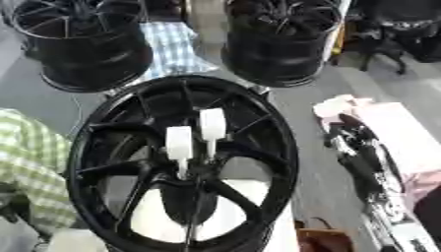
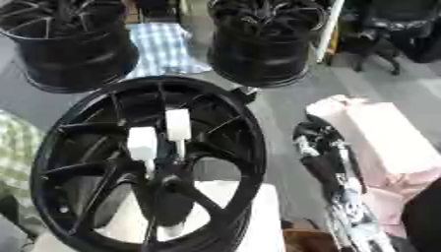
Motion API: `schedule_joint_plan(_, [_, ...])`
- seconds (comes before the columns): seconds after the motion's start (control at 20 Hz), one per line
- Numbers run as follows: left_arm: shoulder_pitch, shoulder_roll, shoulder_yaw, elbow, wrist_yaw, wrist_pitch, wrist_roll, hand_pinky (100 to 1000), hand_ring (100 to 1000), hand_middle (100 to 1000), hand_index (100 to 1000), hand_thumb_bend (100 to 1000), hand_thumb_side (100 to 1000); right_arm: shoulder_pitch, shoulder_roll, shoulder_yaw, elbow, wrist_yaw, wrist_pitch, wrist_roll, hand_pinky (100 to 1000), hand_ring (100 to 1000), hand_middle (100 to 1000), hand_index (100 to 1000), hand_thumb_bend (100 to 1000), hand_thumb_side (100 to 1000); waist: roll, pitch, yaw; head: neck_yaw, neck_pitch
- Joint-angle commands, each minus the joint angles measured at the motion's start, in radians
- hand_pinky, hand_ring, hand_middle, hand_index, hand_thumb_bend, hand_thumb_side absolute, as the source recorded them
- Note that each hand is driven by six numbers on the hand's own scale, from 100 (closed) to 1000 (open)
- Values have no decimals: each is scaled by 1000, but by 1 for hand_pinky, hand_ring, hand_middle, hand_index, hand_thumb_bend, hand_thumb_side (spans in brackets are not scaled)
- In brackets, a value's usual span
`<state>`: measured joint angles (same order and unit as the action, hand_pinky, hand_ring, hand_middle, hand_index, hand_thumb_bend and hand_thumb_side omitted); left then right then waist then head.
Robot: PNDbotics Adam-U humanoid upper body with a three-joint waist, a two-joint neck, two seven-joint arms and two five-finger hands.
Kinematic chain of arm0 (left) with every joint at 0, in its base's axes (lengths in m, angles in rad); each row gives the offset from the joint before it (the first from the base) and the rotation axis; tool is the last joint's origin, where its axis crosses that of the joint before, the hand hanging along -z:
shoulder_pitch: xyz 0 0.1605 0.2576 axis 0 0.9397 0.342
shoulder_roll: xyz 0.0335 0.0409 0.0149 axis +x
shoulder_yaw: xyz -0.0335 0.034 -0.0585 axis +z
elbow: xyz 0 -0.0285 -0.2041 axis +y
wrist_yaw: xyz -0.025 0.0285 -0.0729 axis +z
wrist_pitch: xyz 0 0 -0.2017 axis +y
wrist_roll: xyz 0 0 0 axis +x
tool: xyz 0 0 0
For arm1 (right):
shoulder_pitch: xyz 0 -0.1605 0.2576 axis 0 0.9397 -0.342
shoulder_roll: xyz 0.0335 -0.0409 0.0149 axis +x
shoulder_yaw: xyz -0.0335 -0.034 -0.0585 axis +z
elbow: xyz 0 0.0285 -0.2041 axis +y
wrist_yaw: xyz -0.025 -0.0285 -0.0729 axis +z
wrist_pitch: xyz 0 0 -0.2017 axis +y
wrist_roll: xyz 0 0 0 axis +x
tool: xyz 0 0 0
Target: Pull the pin out of the wheel hub.
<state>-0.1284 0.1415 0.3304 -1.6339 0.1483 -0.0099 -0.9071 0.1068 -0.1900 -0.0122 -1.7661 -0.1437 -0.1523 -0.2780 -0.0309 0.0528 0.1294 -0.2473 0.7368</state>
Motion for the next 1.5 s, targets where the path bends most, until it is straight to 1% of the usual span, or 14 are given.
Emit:
schedule_joint_plan(0.05, [-9,18,-2,-17,1,5,0,512,302,646,697,100,885,-6,-7,30,-24,50,9,-86,688,665,691,816,183,266,1,-12,3,-5,-4])
schedule_joint_plan(0.15, [-10,18,-2,-18,2,7,0,512,301,646,697,100,885,-6,-6,52,-31,73,17,-134,688,664,690,814,181,266,1,-12,4,-6,-4])
schedule_joint_plan(0.25, [-9,18,-2,-18,1,8,0,512,298,646,697,100,885,-6,-5,62,-34,85,24,-158,687,663,690,814,180,265,1,-13,4,-8,-4])
schedule_joint_plan(0.5, [-10,18,-2,-20,4,9,0,511,296,646,697,100,884,-5,-6,69,-37,95,29,-173,688,662,690,815,179,264,2,-12,4,-9,-5])
schedule_joint_plan(0.6, [-9,19,-3,-19,2,8,0,511,294,646,697,100,884,2,-22,69,-50,100,32,-171,688,662,691,816,183,267,1,-13,4,-9,-4])
schedule_joint_plan(0.65, [-9,19,-3,-19,2,8,0,511,299,646,697,100,884,12,-43,68,-71,106,35,-167,691,665,695,820,190,276,0,-13,5,-11,-6])
schedule_joint_plan(0.75, [-10,22,-2,-20,3,7,0,511,298,646,697,100,883,40,-110,63,-150,121,48,-147,698,672,707,830,202,295,-2,-13,5,-11,-6])
schedule_joint_plan(0.85, [-10,25,-3,-20,2,8,0,511,296,646,697,100,884,59,-201,53,-213,137,49,-116,706,682,721,843,213,317,-6,-14,6,-11,-6])
schedule_joint_plan(1.0, [-9,28,-5,-21,0,7,0,510,291,645,697,100,884,57,-364,36,-231,163,-23,-41,725,702,749,869,243,350,-11,-16,8,-10,-6])
schedule_joint_plan(1.1, [-9,30,-6,-21,-2,6,0,510,290,645,697,100,884,42,-469,39,-233,152,-73,27,740,726,774,887,272,369,-14,-16,10,-13,-4])
schedule_joint_plan(1.2, [-8,32,-8,-21,-3,5,0,510,288,645,697,100,884,12,-573,46,-234,124,-106,117,753,748,797,899,301,382,-16,-16,13,-14,0])
schedule_joint_plan(1.3, [-9,34,-11,-20,-4,3,0,510,286,645,696,100,883,-34,-664,59,-234,81,-113,219,771,774,825,913,331,397,-17,-16,16,-14,2])
schedule_joint_plan(1.4, [-9,35,-15,-20,-4,2,0,510,282,645,696,100,883,-105,-753,79,-234,29,-91,330,789,806,848,923,351,399,-18,-16,20,-18,6])
schedule_joint_plan(1.5, [-10,34,-19,-19,-4,1,0,509,285,645,696,100,883,-189,-818,100,-234,-18,-47,436,804,830,865,931,357,400,-18,-18,25,-22,9])
